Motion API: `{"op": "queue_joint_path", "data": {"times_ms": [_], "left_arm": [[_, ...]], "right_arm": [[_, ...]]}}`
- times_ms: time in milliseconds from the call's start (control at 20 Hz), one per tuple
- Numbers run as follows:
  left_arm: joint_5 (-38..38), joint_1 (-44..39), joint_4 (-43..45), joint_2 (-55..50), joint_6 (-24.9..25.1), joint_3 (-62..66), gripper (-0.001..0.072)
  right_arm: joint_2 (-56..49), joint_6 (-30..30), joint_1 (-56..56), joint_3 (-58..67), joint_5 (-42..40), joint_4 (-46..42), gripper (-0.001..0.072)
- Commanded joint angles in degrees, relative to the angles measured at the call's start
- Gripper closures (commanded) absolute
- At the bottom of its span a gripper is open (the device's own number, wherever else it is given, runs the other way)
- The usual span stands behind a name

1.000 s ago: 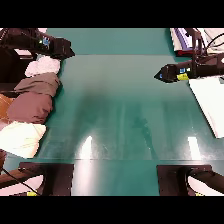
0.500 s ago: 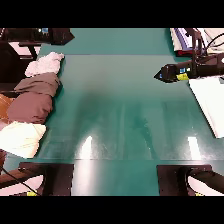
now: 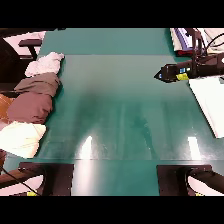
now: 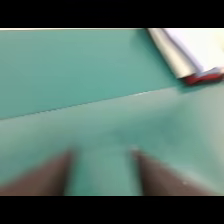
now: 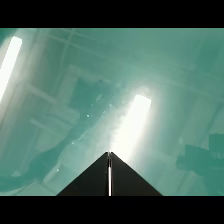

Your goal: Fold the shirts.

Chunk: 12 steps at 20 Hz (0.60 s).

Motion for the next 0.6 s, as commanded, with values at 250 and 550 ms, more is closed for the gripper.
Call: {"op": "queue_joint_path", "data": {"times_ms": [250, 550], "left_arm": [[-2.6, 12.4, 25.9, -14.5, -9.4, 0.0, 0.0166], [3.0, 20.3, 25.9, -30.4, -9.2, 0.0, 0.0166]], "right_arm": [[0.0, 0.0, 0.0, 0.1, -0.1, 0.0, 0.0697], [0.0, 0.0, 0.0, 0.0, 0.7, 0.0, 0.0697]]}}
